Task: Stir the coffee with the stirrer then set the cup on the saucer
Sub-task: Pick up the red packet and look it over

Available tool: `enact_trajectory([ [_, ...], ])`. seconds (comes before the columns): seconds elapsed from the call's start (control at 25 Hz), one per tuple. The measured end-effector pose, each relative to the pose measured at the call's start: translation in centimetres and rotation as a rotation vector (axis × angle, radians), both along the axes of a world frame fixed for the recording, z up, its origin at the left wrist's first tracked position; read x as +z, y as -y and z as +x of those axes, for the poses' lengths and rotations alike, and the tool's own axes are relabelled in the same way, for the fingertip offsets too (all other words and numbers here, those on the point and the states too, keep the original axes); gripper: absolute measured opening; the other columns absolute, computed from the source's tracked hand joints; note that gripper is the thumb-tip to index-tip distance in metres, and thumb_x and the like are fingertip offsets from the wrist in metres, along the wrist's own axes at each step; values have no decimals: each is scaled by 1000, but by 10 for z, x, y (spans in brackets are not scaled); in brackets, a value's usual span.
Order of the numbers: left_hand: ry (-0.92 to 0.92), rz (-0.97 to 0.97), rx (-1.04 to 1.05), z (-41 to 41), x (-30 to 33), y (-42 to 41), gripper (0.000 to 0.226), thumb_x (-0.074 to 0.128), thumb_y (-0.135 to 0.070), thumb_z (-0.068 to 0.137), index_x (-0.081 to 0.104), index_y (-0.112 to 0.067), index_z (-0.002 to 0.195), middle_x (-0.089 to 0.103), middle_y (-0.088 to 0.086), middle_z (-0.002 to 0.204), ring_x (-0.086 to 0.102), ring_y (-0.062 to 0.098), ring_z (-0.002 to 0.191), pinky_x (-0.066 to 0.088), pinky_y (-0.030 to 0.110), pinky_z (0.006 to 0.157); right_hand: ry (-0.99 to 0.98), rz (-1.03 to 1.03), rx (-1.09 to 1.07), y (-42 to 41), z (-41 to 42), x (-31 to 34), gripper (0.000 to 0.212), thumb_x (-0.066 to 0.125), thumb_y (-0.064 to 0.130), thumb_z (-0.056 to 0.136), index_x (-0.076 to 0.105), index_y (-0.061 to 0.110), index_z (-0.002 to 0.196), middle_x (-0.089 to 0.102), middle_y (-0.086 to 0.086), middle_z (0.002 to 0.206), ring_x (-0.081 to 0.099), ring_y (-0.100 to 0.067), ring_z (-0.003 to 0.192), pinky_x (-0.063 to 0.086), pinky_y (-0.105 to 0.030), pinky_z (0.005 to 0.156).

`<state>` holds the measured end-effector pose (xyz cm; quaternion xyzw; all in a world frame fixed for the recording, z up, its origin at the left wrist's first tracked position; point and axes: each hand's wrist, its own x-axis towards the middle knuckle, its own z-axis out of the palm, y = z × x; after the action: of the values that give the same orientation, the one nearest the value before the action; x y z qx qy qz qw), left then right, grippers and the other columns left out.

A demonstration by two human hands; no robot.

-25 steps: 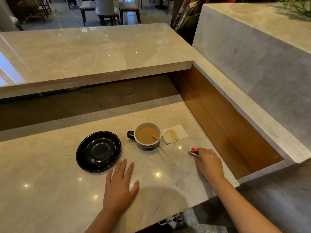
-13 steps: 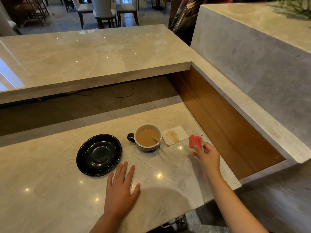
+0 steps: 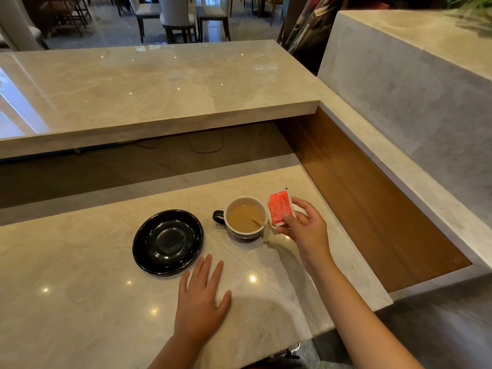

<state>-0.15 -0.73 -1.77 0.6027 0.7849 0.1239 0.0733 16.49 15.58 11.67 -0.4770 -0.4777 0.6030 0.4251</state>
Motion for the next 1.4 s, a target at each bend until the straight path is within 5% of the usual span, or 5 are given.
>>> enact_trajectory([
  [0.2, 10, 19, 8, 0, -2, 0, 65, 40, -55, 85, 31, -26, 143, 26, 5, 150, 12, 17, 138, 2, 38, 108, 432, 301, 78, -11, -9, 1, 32, 61, 12, 86, 58, 19, 117, 62, -9, 122, 58, -20, 107, 55, -39, 87],
  [0.48, 3, 18, 20, 0, -3, -1, 65, 37, -57, 85, 31, -26, 143, 26, 5, 150, 17, 20, 137, 7, 41, 107, 894, 730, 325, -26, -27, 7, 35, 58, 26, 89, 53, 24, 124, 67, -4, 117, 62, -22, 99, 52, -32, 79],
  [0.76, -9, 2, 29, 0, -6, -2, 66, 38, -59, 85, 30, -28, 143, 25, 3, 150, 18, 20, 136, 7, 43, 109, 979, 771, 354, -31, -35, 6, 35, 55, 27, 90, 53, 24, 125, 67, -5, 116, 62, -22, 99, 49, -29, 75],
  [1.2, 14, 29, 0, -1, -3, -1, 65, 40, -55, 85, 33, -25, 142, 27, 6, 149, 12, 18, 137, -1, 38, 108, -56, -201, 37, -12, -23, 7, 25, 59, 4, 86, 54, 15, 108, 68, -15, 100, 69, -21, 78, 59, -26, 64],
  [1.4, 18, 39, -12, -1, -2, 0, 64, 38, -54, 85, 34, -24, 142, 28, 7, 149, 15, 19, 137, 6, 41, 107, -448, -354, -3, -7, -13, 6, 31, 54, -3, 86, 52, 12, 113, 68, -16, 95, 71, -20, 75, 57, -23, 58],
])
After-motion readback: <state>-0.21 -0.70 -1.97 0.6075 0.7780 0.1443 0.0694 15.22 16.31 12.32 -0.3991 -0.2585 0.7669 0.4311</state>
